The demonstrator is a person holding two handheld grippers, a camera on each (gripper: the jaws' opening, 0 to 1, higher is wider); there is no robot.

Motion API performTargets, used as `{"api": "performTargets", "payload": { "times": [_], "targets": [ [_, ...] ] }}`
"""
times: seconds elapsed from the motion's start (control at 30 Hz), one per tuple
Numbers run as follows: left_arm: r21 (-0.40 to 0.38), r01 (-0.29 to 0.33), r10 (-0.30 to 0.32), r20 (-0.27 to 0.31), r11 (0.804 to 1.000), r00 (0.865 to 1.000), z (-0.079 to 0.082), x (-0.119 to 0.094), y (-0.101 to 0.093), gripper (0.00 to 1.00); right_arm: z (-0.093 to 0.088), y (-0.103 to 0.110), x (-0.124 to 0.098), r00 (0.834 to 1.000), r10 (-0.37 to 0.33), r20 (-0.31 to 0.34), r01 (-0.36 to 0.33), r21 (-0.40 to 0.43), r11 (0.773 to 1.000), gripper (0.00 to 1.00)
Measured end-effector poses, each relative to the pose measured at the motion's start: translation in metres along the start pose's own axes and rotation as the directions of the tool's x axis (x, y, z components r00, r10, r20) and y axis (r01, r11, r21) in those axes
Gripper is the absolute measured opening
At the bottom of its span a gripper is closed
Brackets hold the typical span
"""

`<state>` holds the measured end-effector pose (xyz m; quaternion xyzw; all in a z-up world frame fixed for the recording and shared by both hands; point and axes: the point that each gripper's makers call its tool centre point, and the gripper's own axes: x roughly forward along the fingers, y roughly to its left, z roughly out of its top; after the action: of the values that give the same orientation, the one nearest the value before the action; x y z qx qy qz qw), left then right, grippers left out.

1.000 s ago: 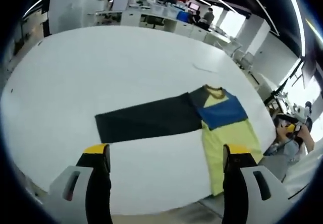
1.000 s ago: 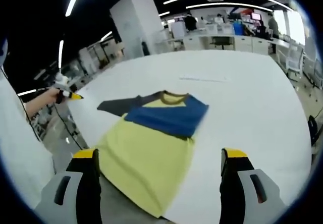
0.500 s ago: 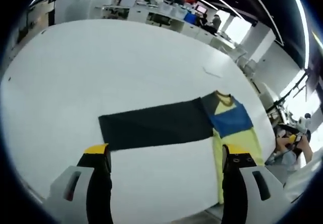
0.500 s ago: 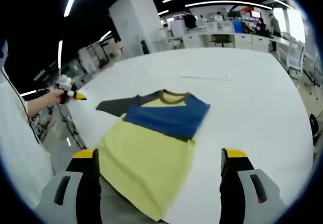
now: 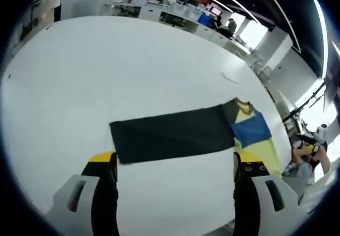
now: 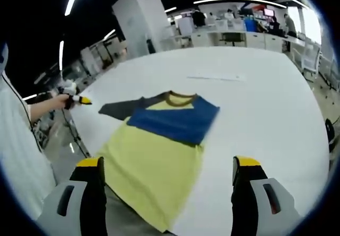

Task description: Fold the garment on the visible template until the final outline fits inside the template.

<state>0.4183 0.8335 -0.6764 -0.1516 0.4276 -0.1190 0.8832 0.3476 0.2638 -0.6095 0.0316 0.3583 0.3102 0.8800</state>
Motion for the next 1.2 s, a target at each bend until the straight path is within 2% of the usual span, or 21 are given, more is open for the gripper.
{"api": "performTargets", "payload": {
  "times": [0.33, 0.53, 0.8, 1.2],
  "targets": [
    [-0.010, -0.005, 0.005, 0.003, 1.000, 1.000, 0.006, 0.021, 0.022, 0.85, 0.005, -0.006, 0.001, 1.000, -0.015, 0.010, 0.015, 0.021, 1.000, 1.00],
    [-0.015, -0.001, 0.001, 0.001, 1.000, 1.000, 0.008, 0.028, 0.029, 0.84, 0.003, -0.002, 0.009, 1.000, -0.006, -0.002, 0.006, 0.028, 1.000, 1.00],
    [-0.032, -0.009, 0.010, 0.011, 0.999, 1.000, 0.011, 0.033, 0.044, 0.84, 0.007, 0.003, 0.017, 1.000, 0.009, -0.002, -0.009, 0.025, 1.000, 1.00],
    [-0.052, -0.020, 0.021, 0.006, 0.998, 1.000, 0.005, 0.036, 0.061, 0.83, 0.008, 0.008, 0.025, 1.000, 0.019, -0.001, -0.019, 0.018, 1.000, 1.00]
  ]
}}
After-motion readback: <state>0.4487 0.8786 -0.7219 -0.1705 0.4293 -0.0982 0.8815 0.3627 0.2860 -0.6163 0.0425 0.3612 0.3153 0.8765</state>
